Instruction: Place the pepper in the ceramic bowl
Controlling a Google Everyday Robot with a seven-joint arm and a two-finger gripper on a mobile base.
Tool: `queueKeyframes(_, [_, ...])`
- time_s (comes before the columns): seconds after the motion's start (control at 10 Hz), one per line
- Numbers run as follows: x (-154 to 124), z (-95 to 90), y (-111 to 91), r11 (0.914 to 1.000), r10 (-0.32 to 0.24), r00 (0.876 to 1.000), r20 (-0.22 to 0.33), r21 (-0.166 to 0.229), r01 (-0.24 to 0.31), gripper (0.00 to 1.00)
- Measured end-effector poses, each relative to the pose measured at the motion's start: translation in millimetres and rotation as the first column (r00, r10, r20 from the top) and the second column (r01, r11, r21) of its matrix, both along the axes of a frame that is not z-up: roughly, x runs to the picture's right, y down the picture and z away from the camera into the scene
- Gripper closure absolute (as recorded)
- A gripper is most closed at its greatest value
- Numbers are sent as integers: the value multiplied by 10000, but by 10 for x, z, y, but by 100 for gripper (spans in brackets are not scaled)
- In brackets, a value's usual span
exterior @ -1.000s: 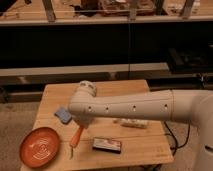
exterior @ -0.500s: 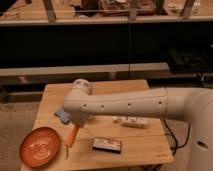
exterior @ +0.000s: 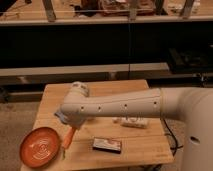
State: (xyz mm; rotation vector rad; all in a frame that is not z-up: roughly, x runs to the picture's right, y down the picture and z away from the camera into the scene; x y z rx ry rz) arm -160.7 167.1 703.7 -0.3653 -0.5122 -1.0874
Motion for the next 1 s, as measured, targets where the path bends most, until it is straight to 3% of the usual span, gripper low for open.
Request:
queueKeyframes(0.3, [-176,-75,-35,9999,-92,9999,108,-52,93,85])
queueKeyframes(1.0, [-427,-31,-46,9998,-170,9995,262,-117,173,85])
